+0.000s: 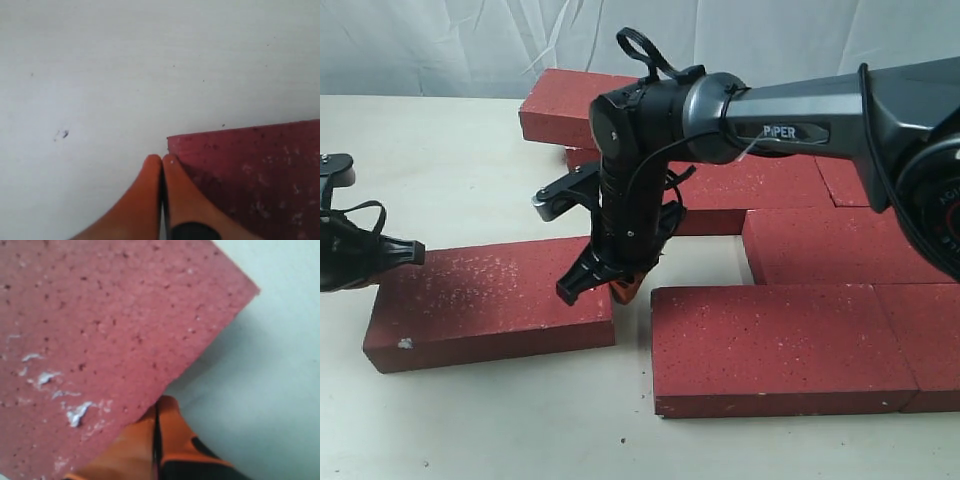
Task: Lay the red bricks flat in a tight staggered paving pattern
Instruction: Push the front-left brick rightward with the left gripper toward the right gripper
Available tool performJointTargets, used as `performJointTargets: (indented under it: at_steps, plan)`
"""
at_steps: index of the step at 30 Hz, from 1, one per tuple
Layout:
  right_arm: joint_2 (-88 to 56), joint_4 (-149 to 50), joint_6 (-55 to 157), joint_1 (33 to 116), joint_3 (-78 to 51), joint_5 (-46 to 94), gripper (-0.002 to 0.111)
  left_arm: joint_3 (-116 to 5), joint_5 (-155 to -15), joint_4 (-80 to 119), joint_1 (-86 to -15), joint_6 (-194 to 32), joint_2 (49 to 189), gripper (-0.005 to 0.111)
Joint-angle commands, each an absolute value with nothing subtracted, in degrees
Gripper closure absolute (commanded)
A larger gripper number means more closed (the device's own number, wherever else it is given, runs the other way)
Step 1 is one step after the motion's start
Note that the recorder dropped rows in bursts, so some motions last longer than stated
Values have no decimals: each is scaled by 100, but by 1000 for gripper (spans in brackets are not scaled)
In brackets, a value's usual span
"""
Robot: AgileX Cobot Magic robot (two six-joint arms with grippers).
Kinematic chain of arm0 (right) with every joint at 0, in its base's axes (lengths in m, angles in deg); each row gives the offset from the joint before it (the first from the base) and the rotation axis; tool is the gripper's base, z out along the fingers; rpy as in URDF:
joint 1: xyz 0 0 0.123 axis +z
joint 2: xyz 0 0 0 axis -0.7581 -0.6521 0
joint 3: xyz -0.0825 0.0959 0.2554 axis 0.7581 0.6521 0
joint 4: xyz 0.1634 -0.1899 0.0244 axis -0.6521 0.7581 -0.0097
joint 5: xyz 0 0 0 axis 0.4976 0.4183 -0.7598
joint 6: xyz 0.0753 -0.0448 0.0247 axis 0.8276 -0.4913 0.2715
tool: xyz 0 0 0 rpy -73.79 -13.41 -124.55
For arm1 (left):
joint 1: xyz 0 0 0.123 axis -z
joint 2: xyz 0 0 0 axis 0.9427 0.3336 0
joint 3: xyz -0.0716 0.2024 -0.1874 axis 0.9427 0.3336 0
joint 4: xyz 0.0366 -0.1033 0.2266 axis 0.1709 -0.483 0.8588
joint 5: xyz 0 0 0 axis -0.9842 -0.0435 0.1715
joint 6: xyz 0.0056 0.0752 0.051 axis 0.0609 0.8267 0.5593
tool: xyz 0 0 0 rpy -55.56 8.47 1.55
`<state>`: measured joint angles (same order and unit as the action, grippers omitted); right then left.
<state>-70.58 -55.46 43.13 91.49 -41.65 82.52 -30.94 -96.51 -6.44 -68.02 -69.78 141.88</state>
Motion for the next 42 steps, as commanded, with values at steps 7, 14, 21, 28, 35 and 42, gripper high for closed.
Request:
performJointTargets:
  at_steps: [7, 14, 21, 28, 35, 42]
  plan:
    - [-6928, -5272, 4507, 9062, -4168, 8160, 109, -3308, -9326, -592, -6595, -6840, 13708, 107]
    - [-6772, -5259, 4522, 8764, -4221, 8164, 109, -3296, -9780, -354, -6595, -6840, 13830, 107]
    - [-6772, -5374, 4489, 8774, -4231, 8477, 109, -3296, -9631, -273, -6595, -6840, 13855, 107]
    - [-6758, -5406, 4489, 8774, -4231, 8840, 109, -3296, -9651, -244, -7080, -6840, 13564, 107]
    - [-6758, -5967, 4237, 8774, -4231, 8908, 109, -3288, -10180, -411, -7330, -6881, 13837, 107]
    - [-6758, -6051, 4237, 8774, -4231, 8620, 109, -3288, -10232, -1099, -7321, -6749, 14256, 107]
